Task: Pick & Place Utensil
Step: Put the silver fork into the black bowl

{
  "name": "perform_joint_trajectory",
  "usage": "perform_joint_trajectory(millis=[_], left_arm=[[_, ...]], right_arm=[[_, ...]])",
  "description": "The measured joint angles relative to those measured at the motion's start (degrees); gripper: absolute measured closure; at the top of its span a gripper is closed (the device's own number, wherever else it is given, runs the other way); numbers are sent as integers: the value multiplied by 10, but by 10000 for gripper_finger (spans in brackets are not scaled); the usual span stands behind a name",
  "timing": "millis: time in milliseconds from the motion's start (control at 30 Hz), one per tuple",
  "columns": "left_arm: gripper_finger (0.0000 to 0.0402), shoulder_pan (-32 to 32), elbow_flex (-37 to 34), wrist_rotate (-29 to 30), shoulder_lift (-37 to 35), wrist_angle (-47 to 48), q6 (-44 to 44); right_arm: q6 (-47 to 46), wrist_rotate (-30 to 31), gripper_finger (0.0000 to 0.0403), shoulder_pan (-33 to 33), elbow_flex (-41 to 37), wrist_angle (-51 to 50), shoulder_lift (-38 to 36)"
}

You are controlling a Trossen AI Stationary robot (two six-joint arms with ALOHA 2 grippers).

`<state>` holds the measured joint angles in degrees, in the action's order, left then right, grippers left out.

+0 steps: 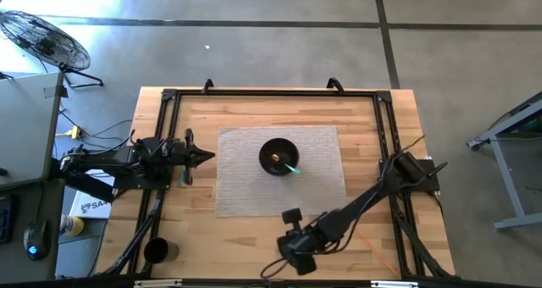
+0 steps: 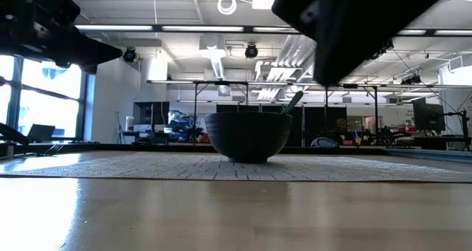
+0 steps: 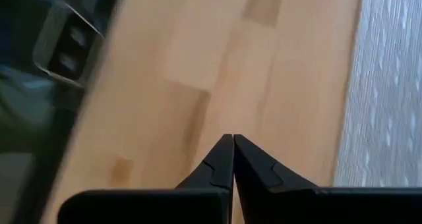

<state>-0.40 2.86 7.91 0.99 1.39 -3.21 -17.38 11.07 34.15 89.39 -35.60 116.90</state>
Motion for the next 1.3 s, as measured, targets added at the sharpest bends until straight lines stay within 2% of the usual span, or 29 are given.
perform_joint_trajectory(millis=[67,233,300,400,433,567,667,833,1000,1100,1200,1300], left_arm=[[393,0,0,32,0,-18,-40],[393,0,0,67,0,-6,-52],[393,0,0,49,0,-11,12],[393,0,0,-44,0,-44,228],[393,0,0,-67,0,-56,265],[393,0,0,-97,0,-77,289],[393,0,0,-88,0,-76,316],[393,0,0,-74,13,-132,370],[400,0,1,-70,57,-183,382],[400,0,12,-48,99,-171,386],[401,0,37,-51,150,-142,418],[401,0,97,-75,189,-50,447]], right_arm=[[-19,11,398,6,-12,-1,0],[-34,58,398,21,-32,6,0],[-37,75,401,26,-34,9,0],[-51,112,400,32,-34,15,0],[-51,127,399,33,-34,20,0],[-39,171,400,40,-34,41,0],[-33,177,401,40,-34,52,0],[-34,183,398,41,-34,63,0],[-34,196,401,50,-34,74,0],[-40,198,398,57,-34,80,0],[-42,205,400,63,-34,81,0],[-46,204,401,65,-34,81,0]])
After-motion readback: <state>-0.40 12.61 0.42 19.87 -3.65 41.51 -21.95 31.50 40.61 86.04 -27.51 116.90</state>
